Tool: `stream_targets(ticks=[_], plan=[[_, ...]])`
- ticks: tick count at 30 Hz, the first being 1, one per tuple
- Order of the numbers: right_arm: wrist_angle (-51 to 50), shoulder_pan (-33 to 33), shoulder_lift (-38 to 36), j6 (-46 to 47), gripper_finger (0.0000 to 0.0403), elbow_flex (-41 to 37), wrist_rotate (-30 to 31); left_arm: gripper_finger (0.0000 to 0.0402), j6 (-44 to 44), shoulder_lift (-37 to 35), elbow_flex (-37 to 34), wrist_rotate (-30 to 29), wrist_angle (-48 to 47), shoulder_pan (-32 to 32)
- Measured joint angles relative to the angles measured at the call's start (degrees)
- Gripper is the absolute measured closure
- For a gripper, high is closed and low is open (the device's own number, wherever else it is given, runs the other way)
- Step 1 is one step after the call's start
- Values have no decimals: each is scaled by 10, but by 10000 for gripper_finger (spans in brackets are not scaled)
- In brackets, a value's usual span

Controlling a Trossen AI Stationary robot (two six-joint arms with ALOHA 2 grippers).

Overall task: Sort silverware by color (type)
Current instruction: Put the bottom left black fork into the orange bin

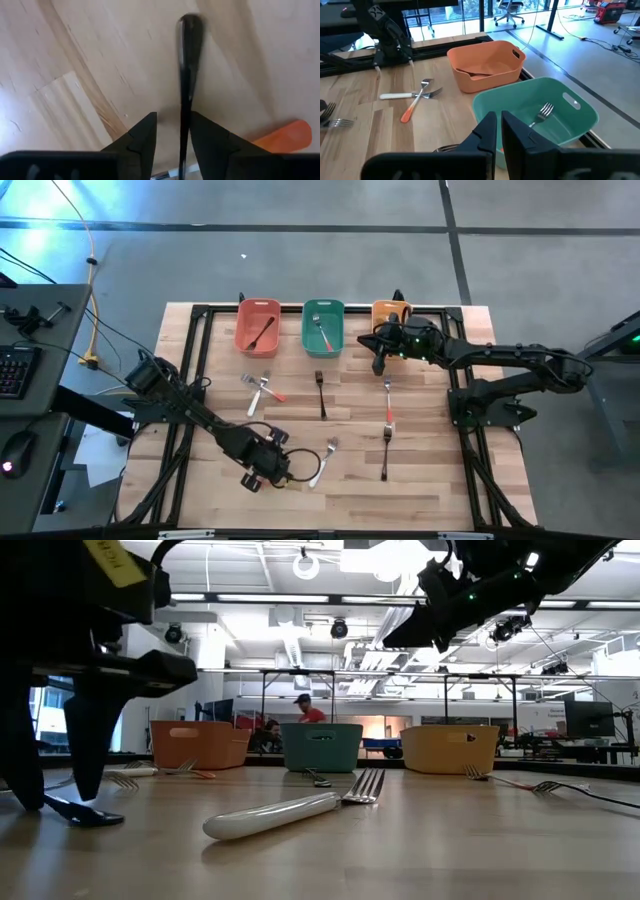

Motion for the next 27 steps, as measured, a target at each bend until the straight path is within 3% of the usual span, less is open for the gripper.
stream_targets(ticks=[7,14,21,27], plan=[[0,0,0,0,394,0,0,388,38,1,2,19,-8,1],[0,0,0,3,394,0,0,397,31,-13,27,-27,-109,9],[-1,0,0,3,394,0,0,398,-20,-123,31,-81,-163,77],[-2,0,0,3,394,0,0,400,-118,-257,32,-129,-194,213]])
